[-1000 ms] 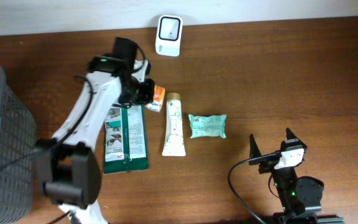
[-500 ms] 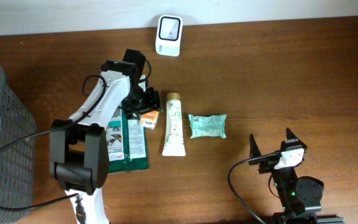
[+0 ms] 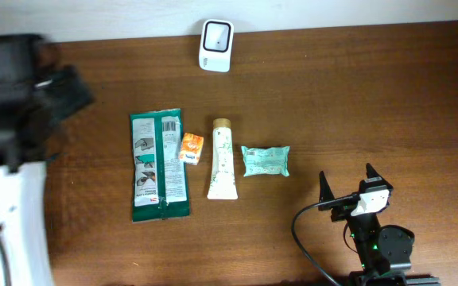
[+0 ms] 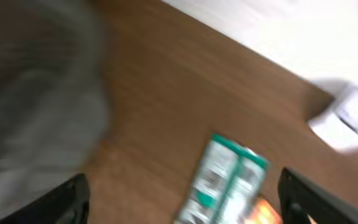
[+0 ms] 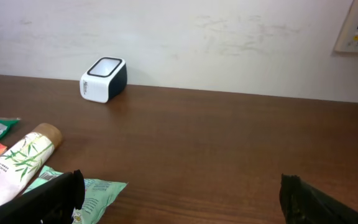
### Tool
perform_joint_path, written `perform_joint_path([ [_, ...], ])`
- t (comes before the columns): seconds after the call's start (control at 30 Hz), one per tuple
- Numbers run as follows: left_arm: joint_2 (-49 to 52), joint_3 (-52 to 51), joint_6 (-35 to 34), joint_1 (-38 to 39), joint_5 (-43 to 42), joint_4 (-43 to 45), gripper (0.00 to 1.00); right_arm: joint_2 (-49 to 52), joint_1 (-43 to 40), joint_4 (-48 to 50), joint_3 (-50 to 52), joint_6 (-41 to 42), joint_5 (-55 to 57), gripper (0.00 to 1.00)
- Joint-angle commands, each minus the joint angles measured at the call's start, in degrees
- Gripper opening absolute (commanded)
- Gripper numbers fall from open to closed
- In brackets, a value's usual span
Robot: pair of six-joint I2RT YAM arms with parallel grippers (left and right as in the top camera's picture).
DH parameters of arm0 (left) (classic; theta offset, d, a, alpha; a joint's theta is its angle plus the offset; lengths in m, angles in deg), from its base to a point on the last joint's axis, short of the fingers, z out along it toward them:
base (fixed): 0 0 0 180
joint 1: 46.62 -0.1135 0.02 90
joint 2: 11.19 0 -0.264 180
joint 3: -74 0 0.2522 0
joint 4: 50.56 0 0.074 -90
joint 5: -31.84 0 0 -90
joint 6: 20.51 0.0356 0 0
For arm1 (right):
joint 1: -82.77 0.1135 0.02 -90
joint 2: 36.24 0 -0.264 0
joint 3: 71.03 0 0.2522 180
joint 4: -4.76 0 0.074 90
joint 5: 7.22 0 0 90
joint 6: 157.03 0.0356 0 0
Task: Scan the item barcode
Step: 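Place the orange box between the green bag and white tube, then reach the left gripper into the basket and grasp the green round container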
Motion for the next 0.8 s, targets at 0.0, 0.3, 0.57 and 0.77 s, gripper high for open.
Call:
perform_joint_path([
  [0.0,0.1,-0.6,-3.5,-13.9,6.1,0.0,0.88,-0.2,0.3,-0.3,0.3,0.2,-0.5,0.98],
  [0.3,10.4,-7.5,-5.3,-39.3,7.0,0.0,0.93,-0.2,0.3,-0.3,0.3,0.2,-0.5,0.98],
  [0.57,13.6,-20.0,-3.4,-48.9,9.1,8.9,0.96,-0.2,0.3,-0.3,0.3,0.2,-0.5,0.98],
  [0.77,14.3,-25.2,0.7,-53.5,9.1,17.5,0.95,-0.2,0.3,-0.3,0.3,0.2,-0.5,0.99],
])
